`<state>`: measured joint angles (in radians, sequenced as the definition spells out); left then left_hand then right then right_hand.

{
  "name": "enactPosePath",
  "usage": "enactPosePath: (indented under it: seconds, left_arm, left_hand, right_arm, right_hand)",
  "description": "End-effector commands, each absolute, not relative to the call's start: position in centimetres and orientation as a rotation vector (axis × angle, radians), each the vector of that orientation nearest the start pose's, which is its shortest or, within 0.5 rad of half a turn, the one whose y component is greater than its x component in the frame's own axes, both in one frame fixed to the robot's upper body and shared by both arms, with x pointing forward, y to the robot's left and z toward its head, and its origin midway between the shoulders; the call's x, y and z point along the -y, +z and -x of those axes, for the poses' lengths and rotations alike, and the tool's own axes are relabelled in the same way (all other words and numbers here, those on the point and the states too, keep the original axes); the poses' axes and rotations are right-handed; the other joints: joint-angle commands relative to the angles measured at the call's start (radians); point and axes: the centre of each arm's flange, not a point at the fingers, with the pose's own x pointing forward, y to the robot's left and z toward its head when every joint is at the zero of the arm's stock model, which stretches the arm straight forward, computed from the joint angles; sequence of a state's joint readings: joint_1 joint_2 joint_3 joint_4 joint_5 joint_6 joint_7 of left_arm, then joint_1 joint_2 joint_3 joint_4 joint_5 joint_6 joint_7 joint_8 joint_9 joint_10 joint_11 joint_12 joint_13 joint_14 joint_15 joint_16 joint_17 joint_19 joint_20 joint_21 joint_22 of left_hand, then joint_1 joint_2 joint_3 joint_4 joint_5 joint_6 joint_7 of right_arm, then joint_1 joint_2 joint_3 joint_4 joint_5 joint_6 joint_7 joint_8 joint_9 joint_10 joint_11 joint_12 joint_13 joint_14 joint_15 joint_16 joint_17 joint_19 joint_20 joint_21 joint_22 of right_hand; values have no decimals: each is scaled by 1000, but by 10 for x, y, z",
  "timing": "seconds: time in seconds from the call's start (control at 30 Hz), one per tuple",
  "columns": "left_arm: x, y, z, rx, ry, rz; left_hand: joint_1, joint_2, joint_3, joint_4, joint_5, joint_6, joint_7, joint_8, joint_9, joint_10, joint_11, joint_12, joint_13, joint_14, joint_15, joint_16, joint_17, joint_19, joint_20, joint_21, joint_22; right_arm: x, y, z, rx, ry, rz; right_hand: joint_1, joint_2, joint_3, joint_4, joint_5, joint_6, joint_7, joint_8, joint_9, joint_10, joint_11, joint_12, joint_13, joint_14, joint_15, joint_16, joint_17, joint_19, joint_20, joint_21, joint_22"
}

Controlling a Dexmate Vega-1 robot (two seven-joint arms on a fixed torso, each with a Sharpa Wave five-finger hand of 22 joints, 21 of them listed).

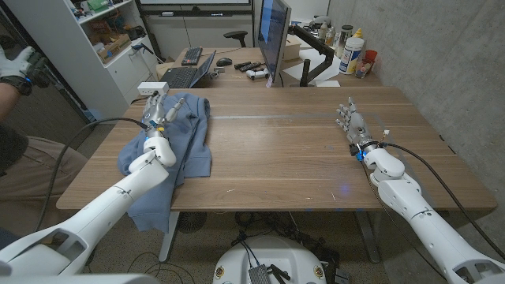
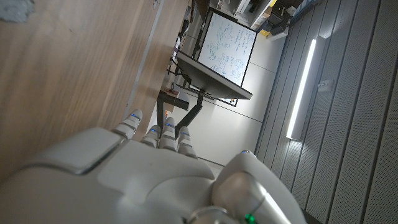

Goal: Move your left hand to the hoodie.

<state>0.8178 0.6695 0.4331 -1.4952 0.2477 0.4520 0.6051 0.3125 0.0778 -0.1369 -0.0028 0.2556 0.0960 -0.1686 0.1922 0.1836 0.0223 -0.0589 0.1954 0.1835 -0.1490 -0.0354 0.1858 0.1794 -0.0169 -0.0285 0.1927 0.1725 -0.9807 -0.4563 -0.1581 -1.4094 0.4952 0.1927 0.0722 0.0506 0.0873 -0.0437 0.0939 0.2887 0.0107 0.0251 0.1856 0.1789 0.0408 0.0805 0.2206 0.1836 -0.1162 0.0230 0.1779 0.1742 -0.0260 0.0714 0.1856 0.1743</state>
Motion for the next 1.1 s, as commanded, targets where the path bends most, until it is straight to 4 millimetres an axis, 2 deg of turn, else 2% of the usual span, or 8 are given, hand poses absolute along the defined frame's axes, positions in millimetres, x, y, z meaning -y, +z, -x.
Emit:
enactPosePath:
  seconds: [0.03, 1.1]
  left_arm:
    - [-391, -1, -633, 397, 719, -928]
    - [-391, -9, -651, 391, 673, -930]
  left_hand:
    - [-4, -3, 1, -4, 4, -10, -2, -1, 5, -10, -2, 0, 4, -10, -41, -3, 1, -2, -4, -1, 3]
    - [-7, 2, 1, -5, 8, -20, -4, -1, 5, -14, -6, 2, 4, -12, -40, -1, 1, 4, -11, 1, 3]
  right_arm:
    - [324, -47, -629, 569, 136, 5]
    - [321, -39, -624, 581, 144, 30]
  right_hand:
    - [-7, 12, -1, 7, -2, 0, -4, 4, 6, -3, 0, -1, 4, -9, 2, 5, 5, -9, 2, 10, 5]
    - [-8, 11, -2, 7, -3, 0, -4, 5, 6, -2, 0, -1, 4, -2, 1, 7, 5, -9, 4, 10, 5]
